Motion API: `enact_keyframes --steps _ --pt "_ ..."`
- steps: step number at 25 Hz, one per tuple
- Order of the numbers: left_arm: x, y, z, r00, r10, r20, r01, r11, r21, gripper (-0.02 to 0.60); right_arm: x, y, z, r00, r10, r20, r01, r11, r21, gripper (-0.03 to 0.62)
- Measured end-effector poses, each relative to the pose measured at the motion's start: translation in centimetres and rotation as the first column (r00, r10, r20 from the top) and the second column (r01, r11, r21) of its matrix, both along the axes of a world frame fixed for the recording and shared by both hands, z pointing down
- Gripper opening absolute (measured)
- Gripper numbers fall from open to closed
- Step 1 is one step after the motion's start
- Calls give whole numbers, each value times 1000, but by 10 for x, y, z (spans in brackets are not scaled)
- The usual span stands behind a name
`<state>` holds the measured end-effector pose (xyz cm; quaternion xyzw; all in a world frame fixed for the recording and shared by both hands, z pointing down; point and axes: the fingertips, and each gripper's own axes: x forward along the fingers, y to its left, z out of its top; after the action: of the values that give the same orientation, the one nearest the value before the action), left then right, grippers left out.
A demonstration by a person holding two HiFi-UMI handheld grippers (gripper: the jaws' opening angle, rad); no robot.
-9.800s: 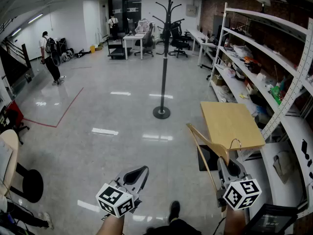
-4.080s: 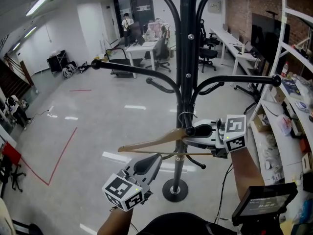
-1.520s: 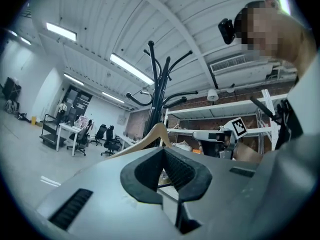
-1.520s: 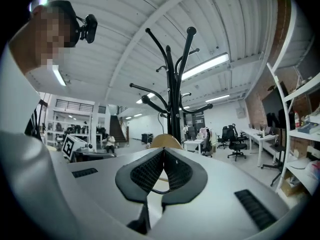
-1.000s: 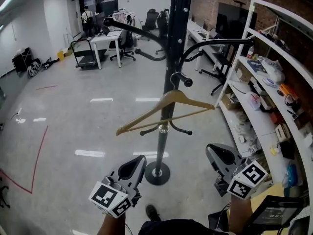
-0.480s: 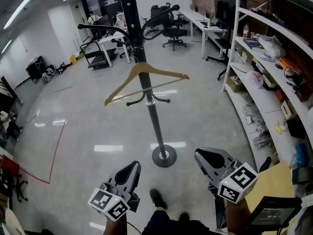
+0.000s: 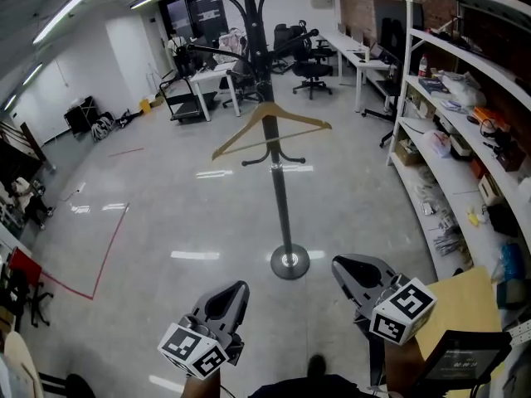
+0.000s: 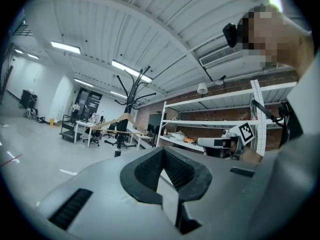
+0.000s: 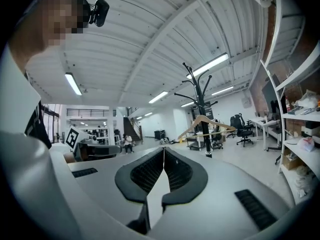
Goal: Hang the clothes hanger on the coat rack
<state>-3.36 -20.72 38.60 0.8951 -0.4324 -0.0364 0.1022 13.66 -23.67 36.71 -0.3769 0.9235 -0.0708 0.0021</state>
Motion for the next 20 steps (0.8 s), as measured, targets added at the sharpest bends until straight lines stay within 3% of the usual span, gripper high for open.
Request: enact_keyframes --steps 10,20 --pt "-87 120 33 998 -38 -53 36 998 -42 0 -83 118 15 999 8 -44 -8 1000 -9 9" --pt "-96 201 28 998 2 -68 -4 999 -32 0 -87 209 5 993 77 -95 -78 997 -11 9"
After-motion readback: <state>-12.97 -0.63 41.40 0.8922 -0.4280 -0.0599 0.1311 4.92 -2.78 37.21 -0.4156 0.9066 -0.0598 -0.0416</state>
